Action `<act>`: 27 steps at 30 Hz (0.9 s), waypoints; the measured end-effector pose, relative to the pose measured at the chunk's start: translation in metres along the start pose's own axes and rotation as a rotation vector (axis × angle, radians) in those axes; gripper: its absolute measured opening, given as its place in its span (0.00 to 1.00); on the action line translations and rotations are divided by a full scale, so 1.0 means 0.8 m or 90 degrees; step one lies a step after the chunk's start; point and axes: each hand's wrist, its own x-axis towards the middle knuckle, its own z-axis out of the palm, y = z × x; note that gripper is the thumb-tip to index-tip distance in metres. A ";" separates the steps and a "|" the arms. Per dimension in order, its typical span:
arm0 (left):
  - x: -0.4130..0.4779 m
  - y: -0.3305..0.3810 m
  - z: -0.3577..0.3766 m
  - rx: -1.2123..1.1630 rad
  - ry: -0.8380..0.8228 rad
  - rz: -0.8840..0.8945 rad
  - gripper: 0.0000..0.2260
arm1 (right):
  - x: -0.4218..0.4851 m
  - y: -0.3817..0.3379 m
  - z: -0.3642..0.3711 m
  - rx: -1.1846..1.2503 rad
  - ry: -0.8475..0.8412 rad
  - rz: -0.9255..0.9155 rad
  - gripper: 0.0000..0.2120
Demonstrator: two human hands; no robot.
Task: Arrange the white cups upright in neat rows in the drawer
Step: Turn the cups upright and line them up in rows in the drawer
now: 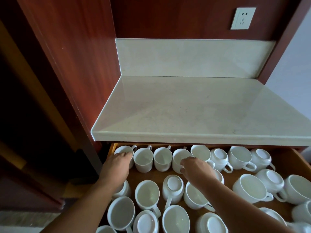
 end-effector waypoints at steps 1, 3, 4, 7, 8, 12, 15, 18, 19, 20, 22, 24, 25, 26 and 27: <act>0.001 0.002 0.000 -0.024 0.016 -0.001 0.07 | -0.002 0.000 -0.002 0.005 0.004 0.001 0.11; 0.005 0.013 -0.005 -0.056 0.056 0.017 0.10 | -0.008 0.001 -0.012 0.024 0.014 0.009 0.14; 0.009 0.024 -0.009 -0.070 0.067 0.035 0.13 | -0.012 0.004 -0.019 0.033 0.022 0.016 0.14; 0.026 0.073 -0.023 -0.161 0.067 0.112 0.11 | -0.024 0.025 -0.041 0.050 0.042 0.040 0.13; 0.032 0.092 -0.026 -0.191 0.062 0.145 0.10 | -0.029 0.035 -0.049 0.047 0.055 0.053 0.13; 0.045 0.170 -0.029 -0.223 0.048 0.232 0.11 | -0.048 0.094 -0.075 0.067 0.077 0.121 0.12; 0.051 0.218 -0.022 -0.192 0.024 0.258 0.10 | -0.058 0.140 -0.079 0.065 0.056 0.152 0.09; 0.058 0.248 -0.008 -0.186 0.016 0.254 0.13 | -0.055 0.179 -0.071 0.073 0.049 0.133 0.07; 0.061 0.257 -0.003 -0.188 0.021 0.257 0.14 | -0.052 0.189 -0.068 0.077 0.047 0.120 0.08; 0.063 0.265 0.003 -0.189 0.019 0.255 0.16 | -0.049 0.197 -0.066 0.080 0.042 0.104 0.11; 0.068 0.283 0.008 -0.170 0.014 0.241 0.16 | -0.042 0.210 -0.061 0.084 0.030 0.063 0.18; 0.075 0.301 0.011 -0.134 -0.002 0.230 0.14 | -0.033 0.218 -0.057 0.080 0.006 0.021 0.21; 0.078 0.310 0.012 -0.114 -0.016 0.220 0.11 | -0.028 0.220 -0.054 0.073 -0.005 -0.002 0.22; 0.079 0.318 0.011 -0.091 -0.024 0.206 0.09 | -0.023 0.221 -0.051 0.066 -0.016 -0.021 0.23; 0.079 0.326 0.011 -0.071 -0.034 0.188 0.08 | -0.018 0.221 -0.048 0.060 -0.025 -0.037 0.23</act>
